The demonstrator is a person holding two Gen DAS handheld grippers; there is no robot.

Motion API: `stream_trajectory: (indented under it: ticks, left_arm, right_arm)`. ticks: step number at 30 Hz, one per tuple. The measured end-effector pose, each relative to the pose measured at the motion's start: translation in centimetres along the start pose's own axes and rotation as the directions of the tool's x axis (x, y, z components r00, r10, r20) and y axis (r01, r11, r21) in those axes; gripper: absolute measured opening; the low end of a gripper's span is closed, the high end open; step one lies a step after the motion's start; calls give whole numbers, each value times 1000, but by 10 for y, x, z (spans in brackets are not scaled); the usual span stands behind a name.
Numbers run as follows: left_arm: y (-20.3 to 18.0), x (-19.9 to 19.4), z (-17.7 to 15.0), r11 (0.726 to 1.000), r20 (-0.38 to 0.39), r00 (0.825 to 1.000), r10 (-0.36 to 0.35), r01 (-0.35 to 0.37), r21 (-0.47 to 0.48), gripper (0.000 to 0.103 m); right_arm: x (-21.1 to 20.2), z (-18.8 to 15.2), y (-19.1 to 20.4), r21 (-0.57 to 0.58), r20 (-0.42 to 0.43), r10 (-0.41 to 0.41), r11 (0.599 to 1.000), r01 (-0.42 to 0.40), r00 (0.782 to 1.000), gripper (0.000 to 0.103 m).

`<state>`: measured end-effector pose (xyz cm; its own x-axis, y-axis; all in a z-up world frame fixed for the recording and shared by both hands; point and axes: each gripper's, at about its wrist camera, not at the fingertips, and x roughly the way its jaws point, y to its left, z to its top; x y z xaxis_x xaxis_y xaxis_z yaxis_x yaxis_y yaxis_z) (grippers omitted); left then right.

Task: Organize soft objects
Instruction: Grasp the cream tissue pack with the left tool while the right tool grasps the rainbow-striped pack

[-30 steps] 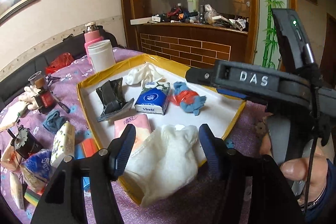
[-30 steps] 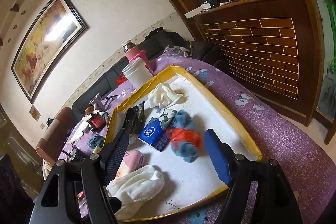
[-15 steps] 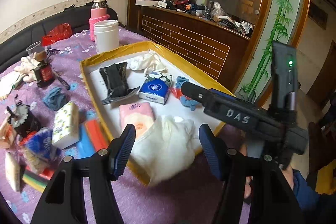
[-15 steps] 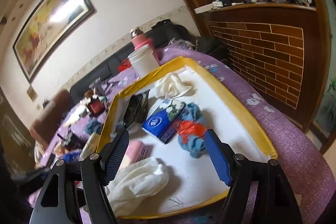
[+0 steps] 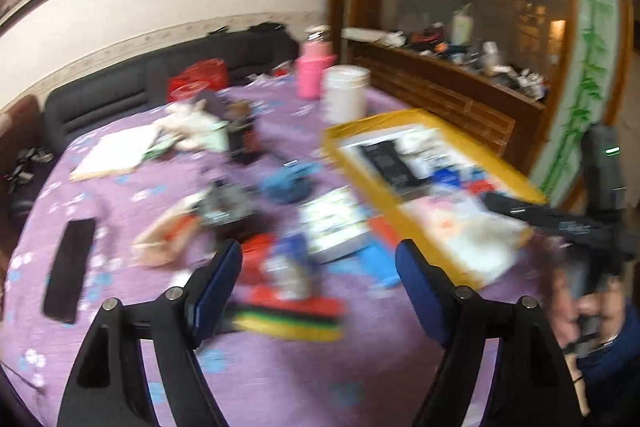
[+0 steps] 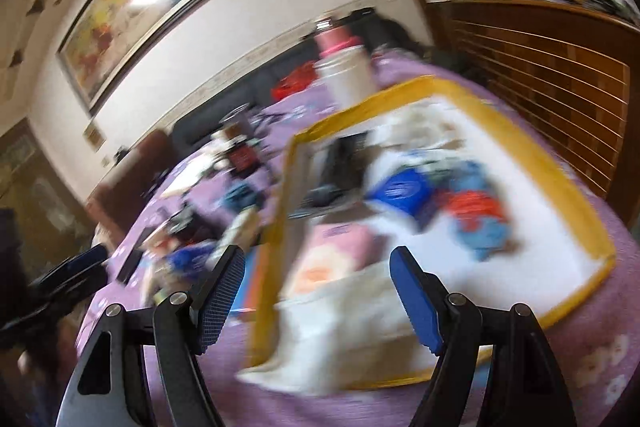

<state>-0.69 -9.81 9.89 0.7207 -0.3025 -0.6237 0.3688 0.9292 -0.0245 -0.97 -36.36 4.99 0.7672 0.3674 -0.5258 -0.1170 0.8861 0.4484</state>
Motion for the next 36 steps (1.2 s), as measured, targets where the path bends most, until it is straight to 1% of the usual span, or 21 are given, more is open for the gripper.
stream_trajectory:
  ticks: [2, 3, 4, 5, 7, 9, 11, 12, 13, 15, 18, 19, 24, 27, 28, 30, 31, 32, 33, 34, 36]
  left_arm:
    - [27, 10, -6, 999, -33, 999, 43, -44, -13, 79]
    - [39, 16, -9, 998, -58, 997, 60, -61, -22, 79]
    - [54, 23, -13, 995, -80, 994, 78, -82, -48, 79]
    - [67, 28, -17, 993, -100, 991, 84, -92, -79, 79]
    - [90, 40, -24, 984, -157, 985, 69, -94, -154, 79]
    - [105, 49, -29, 977, -213, 976, 40, -83, -195, 79]
    - [110, 49, -30, 974, -213, 976, 52, -97, -207, 79]
    - [112, 48, -30, 974, -210, 976, 50, -95, -207, 80]
    - [113, 48, -30, 973, -207, 977, 48, -93, -212, 80]
    - [120, 47, -32, 965, -203, 979, 37, -88, -249, 80]
    - [128, 50, -34, 952, -209, 977, 35, -96, -291, 80]
    - [128, 50, -33, 951, -212, 977, 36, -98, -294, 80]
    - [133, 50, -34, 947, -209, 977, 41, -104, -304, 80]
    - [135, 51, -34, 946, -213, 976, 39, -105, -307, 80]
    - [135, 52, -34, 946, -216, 976, 39, -106, -307, 80]
    - [135, 53, -35, 946, -220, 975, 39, -107, -306, 80]
    - [135, 53, -35, 947, -221, 974, 39, -106, -303, 80]
    - [135, 53, -35, 948, -222, 974, 38, -106, -300, 80]
    - [134, 53, -35, 949, -222, 974, 37, -104, -296, 80]
    - [133, 53, -35, 952, -223, 974, 36, -101, -290, 80]
    - [131, 51, -35, 959, -221, 975, 25, -86, -270, 80]
  right_arm:
    - [10, -3, 23, -43, -42, 47, 998, -49, 998, 80]
    - [18, -5, 36, -70, -80, 74, 994, -79, 994, 80]
    - [24, -7, 44, -85, -106, 91, 991, -101, 990, 80]
    - [34, -10, 60, -108, -159, 130, 983, -148, 979, 80]
    - [50, -16, 84, -145, -248, 182, 964, -223, 951, 80]
    - [65, -22, 104, -183, -324, 199, 946, -267, 925, 81]
    - [81, -29, 130, -252, -406, 188, 918, -308, 894, 81]
    - [86, -31, 137, -274, -425, 178, 909, -314, 887, 81]
    - [93, -33, 148, -322, -446, 149, 894, -313, 882, 82]
    - [105, -38, 161, -394, -470, 100, 865, -310, 877, 86]
    - [122, -38, 168, -454, -486, 42, 841, -293, 873, 86]
    - [129, -38, 168, -457, -502, 39, 836, -303, 864, 86]
    - [153, -35, 159, -447, -529, 26, 841, -305, 848, 86]
    - [163, -33, 157, -393, -553, 66, 858, -330, 831, 86]
    - [164, -34, 159, -386, -553, 81, 857, -341, 829, 86]
    - [164, -38, 166, -411, -543, 87, 840, -354, 835, 84]
    - [162, -43, 171, -441, -533, 73, 826, -351, 843, 72]
    - [161, -47, 174, -486, -511, 44, 809, -331, 859, 66]
    - [159, -49, 175, -501, -497, 40, 802, -324, 867, 52]
    - [159, -48, 172, -486, -495, 61, 807, -334, 867, 50]
    - [162, -38, 155, -390, -500, 137, 846, -363, 855, 48]
